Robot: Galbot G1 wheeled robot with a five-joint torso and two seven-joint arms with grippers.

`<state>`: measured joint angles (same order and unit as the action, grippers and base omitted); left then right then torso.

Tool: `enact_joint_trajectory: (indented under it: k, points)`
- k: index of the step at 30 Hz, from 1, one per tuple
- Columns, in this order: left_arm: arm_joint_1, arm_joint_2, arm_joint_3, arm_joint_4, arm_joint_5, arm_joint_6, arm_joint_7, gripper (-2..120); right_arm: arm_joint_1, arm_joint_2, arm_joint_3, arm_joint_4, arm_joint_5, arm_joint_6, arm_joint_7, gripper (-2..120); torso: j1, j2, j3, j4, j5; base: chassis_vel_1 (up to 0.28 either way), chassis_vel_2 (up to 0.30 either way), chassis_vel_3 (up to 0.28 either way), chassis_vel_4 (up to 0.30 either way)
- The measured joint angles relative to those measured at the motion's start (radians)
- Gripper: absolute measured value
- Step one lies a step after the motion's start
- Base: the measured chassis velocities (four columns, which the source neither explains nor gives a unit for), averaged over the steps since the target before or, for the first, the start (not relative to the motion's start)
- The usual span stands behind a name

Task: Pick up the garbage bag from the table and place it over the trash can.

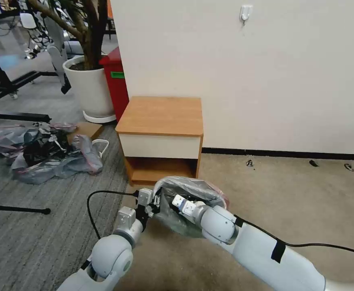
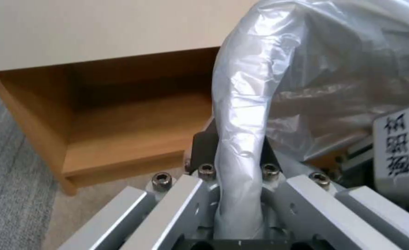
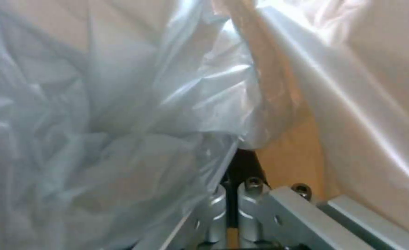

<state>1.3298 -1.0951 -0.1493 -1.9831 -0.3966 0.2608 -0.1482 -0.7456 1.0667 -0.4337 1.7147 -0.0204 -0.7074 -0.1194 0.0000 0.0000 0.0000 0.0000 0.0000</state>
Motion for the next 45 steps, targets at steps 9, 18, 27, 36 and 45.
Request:
enact_joint_trajectory:
  k: [9, 18, 27, 36, 45]
  points:
    - [-0.01, 0.0, -0.007, 0.022, 0.002, 0.0, 0.0, 2, -0.004, -0.015, -0.008, 0.023, 0.002, 0.0, -0.002, 0, 0.0, 0.0, 0.0, 0.0, 0.0, 0.0, 0.0, 0.0, 0.0]
    - [-0.016, -0.006, -0.012, 0.048, 0.002, -0.003, -0.002, 2, -0.006, -0.03, -0.01, 0.048, 0.001, 0.0, -0.002, 0, 0.0, 0.0, 0.0, 0.0, 0.0001, 0.0, 0.0, 0.0, 0.0]
    - [-0.037, -0.013, -0.02, 0.078, -0.028, -0.005, -0.022, 2, -0.032, -0.098, 0.002, 0.144, 0.016, 0.0, -0.003, 0, 0.0, 0.0, 0.0, 0.0, 0.0002, 0.0, 0.0, 0.0, 0.0]
    - [-0.045, -0.003, -0.024, 0.053, -0.209, 0.041, -0.103, 2, -0.174, -0.28, 0.221, 0.468, 0.134, 0.035, 0.001, 0, 0.0, 0.0, 0.0, 0.0001, 0.0003, 0.0, 0.0, 0.0, 0.0]
    - [-0.03, 0.029, -0.06, -0.067, -0.57, 0.22, -0.31, 2, -0.449, -0.276, 0.597, 0.567, 0.273, 0.491, 0.182, 10, 0.0, 0.0, 0.0, 0.0, 0.0005, 0.0, 0.0, 0.0, 0.0]
